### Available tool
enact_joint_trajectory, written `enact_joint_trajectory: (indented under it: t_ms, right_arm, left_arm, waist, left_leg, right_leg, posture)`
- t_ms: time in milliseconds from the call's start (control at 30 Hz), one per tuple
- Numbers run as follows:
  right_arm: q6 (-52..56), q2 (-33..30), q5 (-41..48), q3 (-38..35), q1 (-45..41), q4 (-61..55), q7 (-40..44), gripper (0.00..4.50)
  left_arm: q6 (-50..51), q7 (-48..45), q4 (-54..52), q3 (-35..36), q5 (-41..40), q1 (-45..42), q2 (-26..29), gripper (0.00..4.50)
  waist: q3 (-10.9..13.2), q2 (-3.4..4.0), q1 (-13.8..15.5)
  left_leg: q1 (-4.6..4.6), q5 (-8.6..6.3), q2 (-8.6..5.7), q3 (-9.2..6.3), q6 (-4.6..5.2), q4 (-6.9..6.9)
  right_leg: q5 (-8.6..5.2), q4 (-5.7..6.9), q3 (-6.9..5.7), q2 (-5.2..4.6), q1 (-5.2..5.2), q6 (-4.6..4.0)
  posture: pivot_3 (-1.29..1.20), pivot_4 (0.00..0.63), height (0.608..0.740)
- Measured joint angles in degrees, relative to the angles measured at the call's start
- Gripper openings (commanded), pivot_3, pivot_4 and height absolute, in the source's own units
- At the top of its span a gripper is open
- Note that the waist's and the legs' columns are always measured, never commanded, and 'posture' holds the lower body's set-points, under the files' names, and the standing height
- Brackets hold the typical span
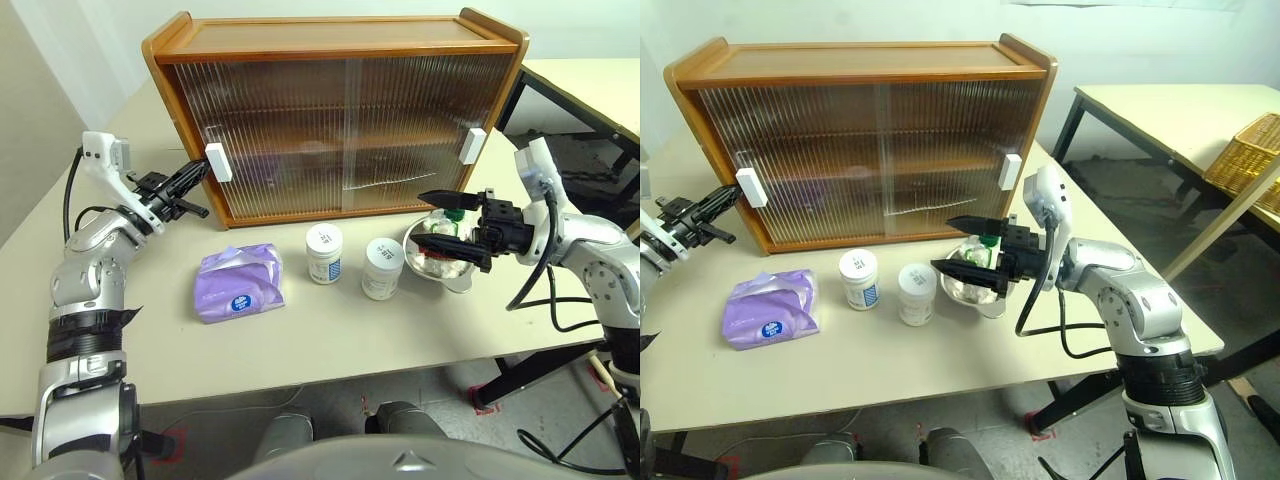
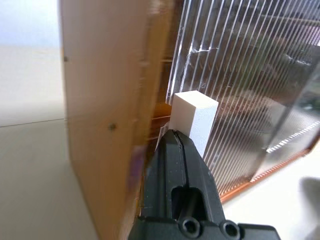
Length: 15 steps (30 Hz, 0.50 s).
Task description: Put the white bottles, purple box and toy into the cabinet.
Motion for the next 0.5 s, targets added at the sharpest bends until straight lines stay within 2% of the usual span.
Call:
enact_joint_trajectory:
  t_ms: [500]
  right_arm:
    - [-0.01, 0.11, 0.00, -0.22, 0.01, 0.00, -0.57, 4.50]
  left_arm:
    - [-2.14, -8.38, 9.38, -5.31, 2.93, -10.79, -3.27, 0.02]
  waist:
    - [0.01, 0.00, -0.39]
  left_leg:
    - [-0.17, -0.09, -0.03, -0.01, 0.15, 0.21]
  right_leg:
    - [0.01, -0.09, -0.01, -0.02, 0.00, 0.34]
  posture:
    - [-0.13, 0.000, 0.740]
